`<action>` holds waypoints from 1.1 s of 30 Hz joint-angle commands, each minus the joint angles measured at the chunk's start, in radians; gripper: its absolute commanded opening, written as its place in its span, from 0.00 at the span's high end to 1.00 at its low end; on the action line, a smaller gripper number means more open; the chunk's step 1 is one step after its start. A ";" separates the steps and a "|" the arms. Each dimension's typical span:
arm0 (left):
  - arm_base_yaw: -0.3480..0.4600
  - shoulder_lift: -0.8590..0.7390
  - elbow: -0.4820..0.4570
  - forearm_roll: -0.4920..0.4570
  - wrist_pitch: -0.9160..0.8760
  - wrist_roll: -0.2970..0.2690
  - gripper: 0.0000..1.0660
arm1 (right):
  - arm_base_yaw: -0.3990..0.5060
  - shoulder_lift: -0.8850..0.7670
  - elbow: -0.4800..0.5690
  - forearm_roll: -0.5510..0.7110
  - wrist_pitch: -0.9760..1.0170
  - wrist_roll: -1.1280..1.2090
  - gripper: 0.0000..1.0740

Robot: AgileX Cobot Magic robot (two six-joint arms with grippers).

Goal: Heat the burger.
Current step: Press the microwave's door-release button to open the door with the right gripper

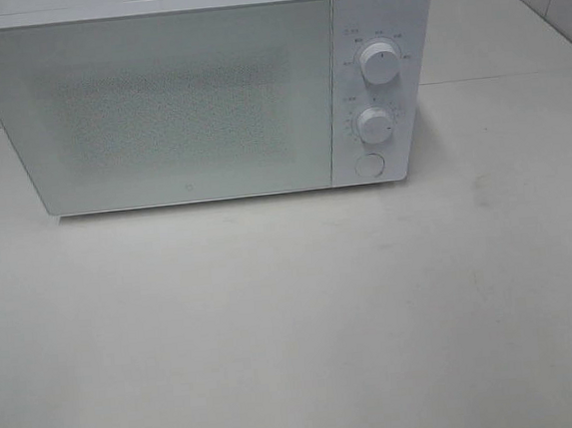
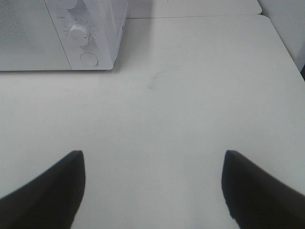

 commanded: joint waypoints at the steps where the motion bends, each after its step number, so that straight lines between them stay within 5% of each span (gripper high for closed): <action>1: 0.000 -0.014 0.003 0.003 0.000 0.003 0.08 | -0.004 -0.017 -0.015 -0.008 -0.004 -0.005 0.29; 33: 0.000 -0.014 0.003 0.003 0.000 0.003 0.08 | -0.003 0.635 -0.050 -0.005 -0.551 -0.009 0.29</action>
